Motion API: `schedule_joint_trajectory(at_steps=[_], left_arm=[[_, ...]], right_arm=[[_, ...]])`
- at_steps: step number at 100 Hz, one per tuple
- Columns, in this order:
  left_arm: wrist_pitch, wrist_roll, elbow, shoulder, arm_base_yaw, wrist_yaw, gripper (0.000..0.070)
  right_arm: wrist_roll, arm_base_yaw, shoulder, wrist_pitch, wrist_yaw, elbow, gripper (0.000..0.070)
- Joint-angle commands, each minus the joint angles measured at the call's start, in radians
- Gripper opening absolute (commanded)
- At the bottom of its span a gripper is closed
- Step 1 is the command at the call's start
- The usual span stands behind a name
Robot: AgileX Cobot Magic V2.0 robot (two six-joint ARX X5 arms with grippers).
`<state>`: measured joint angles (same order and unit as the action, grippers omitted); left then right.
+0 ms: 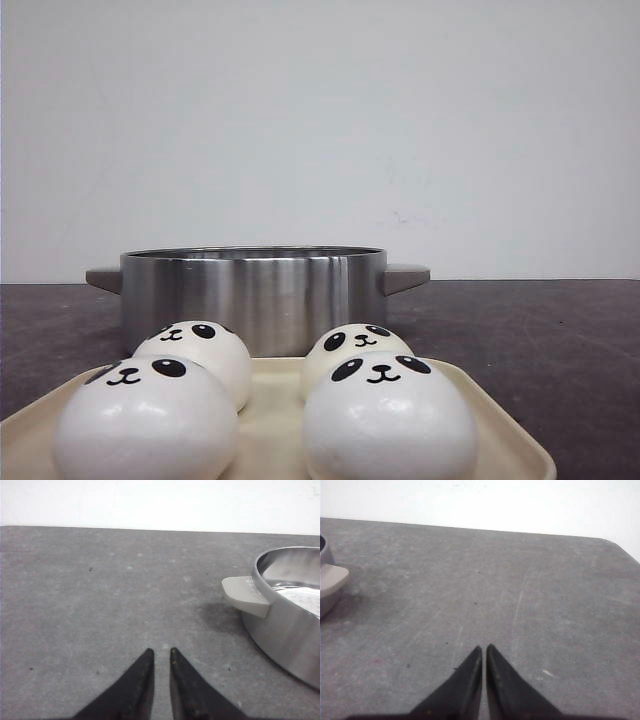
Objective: Steam buns
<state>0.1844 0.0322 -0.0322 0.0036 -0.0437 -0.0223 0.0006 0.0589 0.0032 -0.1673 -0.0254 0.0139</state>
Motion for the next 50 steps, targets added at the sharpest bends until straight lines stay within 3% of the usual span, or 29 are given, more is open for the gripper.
schedule_joint_trajectory(at_steps=[1, 12, 23, 29, 39, 50], left_arm=[[0.003, -0.014, 0.018, 0.000, 0.000, 0.004, 0.0012], [0.002, 0.012, 0.018, 0.000, 0.000, 0.005, 0.0012], [0.002, 0.210, 0.018, 0.000, 0.000, 0.021, 0.0011], [0.002, 0.264, 0.018, 0.000, 0.000, 0.021, 0.0011], [0.006, 0.378, 0.006, 0.000, 0.000, 0.055, 0.0012], [0.024, 0.428, -0.032, 0.000, 0.000, 0.150, 0.0011]], right_arm=[[0.024, 0.002, 0.000, 0.012, -0.002, -0.002, 0.0007], [0.114, 0.004, 0.000, 0.019, -0.008, -0.002, 0.0007], [0.241, 0.004, 0.000, 0.065, -0.014, -0.002, 0.0007], [0.312, 0.004, 0.000, 0.092, -0.035, 0.000, 0.0007], [0.436, 0.004, 0.000, 0.187, -0.114, 0.000, 0.0007], [0.544, 0.004, 0.000, 0.316, -0.252, 0.006, 0.0006]])
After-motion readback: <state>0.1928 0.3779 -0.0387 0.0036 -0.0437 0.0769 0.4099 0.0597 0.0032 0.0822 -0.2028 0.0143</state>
